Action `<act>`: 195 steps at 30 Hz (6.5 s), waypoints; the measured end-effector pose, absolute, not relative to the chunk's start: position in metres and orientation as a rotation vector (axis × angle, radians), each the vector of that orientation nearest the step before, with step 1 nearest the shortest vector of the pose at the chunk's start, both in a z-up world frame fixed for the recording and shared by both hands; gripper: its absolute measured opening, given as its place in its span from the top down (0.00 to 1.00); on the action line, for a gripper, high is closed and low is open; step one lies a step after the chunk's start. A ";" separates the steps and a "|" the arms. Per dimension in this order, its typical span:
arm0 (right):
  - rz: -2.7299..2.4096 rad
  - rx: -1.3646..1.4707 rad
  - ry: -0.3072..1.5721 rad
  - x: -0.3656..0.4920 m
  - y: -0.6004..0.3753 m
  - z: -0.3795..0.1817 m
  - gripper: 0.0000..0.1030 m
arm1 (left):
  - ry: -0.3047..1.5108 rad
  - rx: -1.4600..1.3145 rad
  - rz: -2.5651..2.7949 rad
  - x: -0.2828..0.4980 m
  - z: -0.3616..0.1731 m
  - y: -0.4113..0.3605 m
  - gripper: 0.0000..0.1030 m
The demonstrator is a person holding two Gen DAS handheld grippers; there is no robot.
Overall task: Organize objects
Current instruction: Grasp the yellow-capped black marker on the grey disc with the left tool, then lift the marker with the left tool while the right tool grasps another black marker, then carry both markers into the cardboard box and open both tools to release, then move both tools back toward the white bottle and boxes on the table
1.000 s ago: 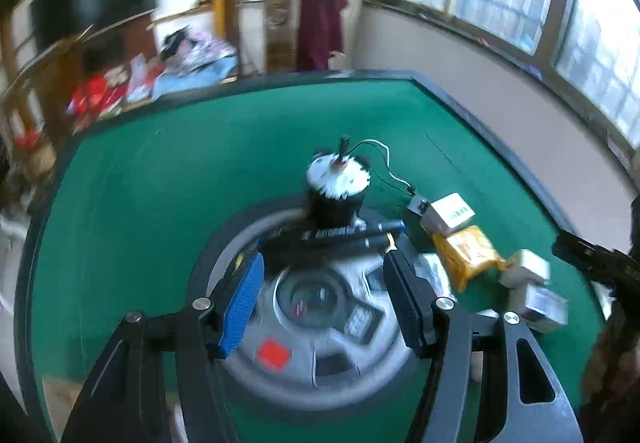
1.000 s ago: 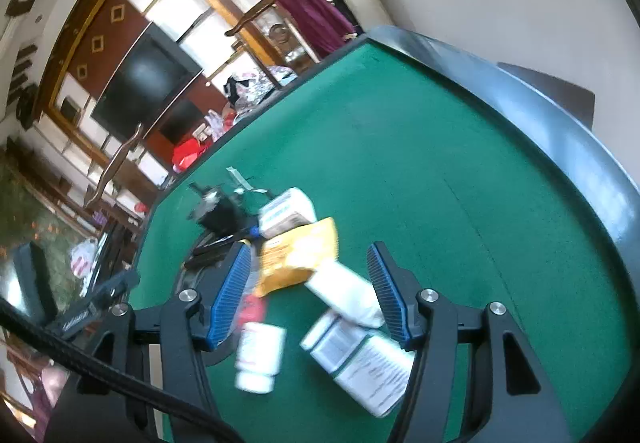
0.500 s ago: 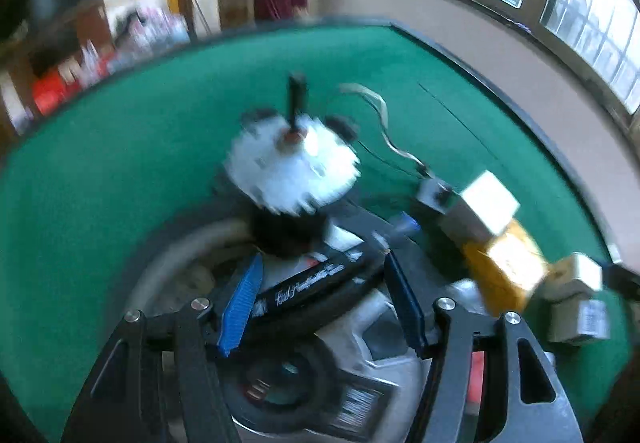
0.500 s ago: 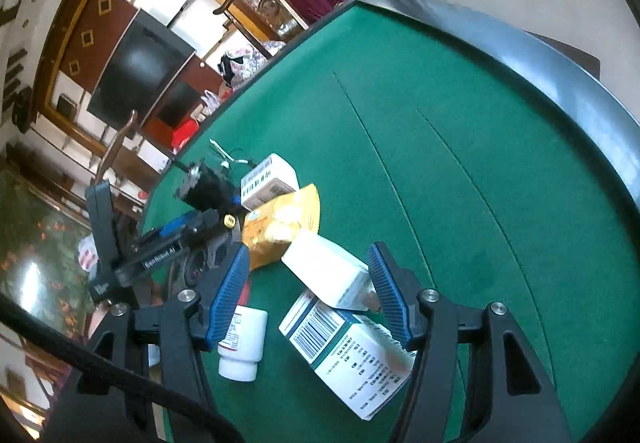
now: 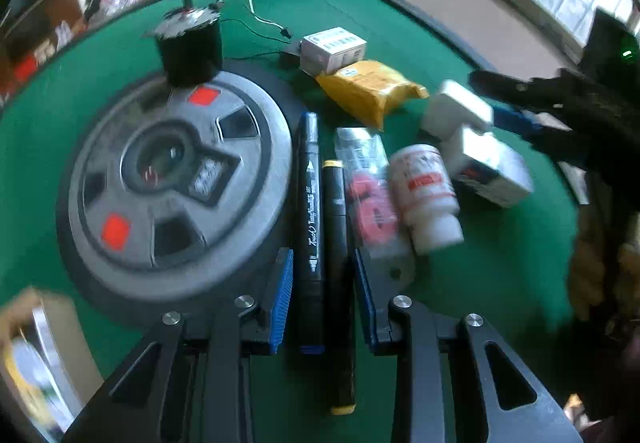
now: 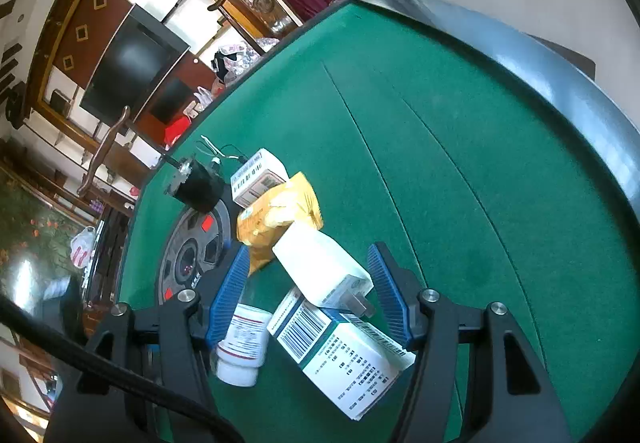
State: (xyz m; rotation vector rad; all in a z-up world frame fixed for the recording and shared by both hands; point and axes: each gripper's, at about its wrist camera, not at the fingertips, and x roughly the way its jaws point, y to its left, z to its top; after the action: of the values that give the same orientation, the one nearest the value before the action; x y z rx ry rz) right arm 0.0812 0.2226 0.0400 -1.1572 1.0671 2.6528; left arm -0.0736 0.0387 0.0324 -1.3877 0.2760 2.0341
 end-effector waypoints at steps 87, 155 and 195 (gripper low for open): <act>2.657 -1.648 0.617 0.045 0.039 0.025 0.42 | -0.285 -0.989 2.496 0.085 0.077 -0.144 0.89; 2.865 -1.946 0.501 0.042 -0.173 0.024 0.88 | -0.596 -1.173 2.741 0.073 0.034 -0.296 0.59; 2.948 -1.331 0.393 0.130 0.006 0.088 0.44 | 0.205 -1.028 2.962 0.122 0.106 -0.133 0.47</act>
State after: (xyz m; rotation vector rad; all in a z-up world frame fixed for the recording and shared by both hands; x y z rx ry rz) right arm 0.1303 0.0061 0.0881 -1.3311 0.3933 2.9478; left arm 0.1217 -0.1332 0.1064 -1.0275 0.2053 2.9622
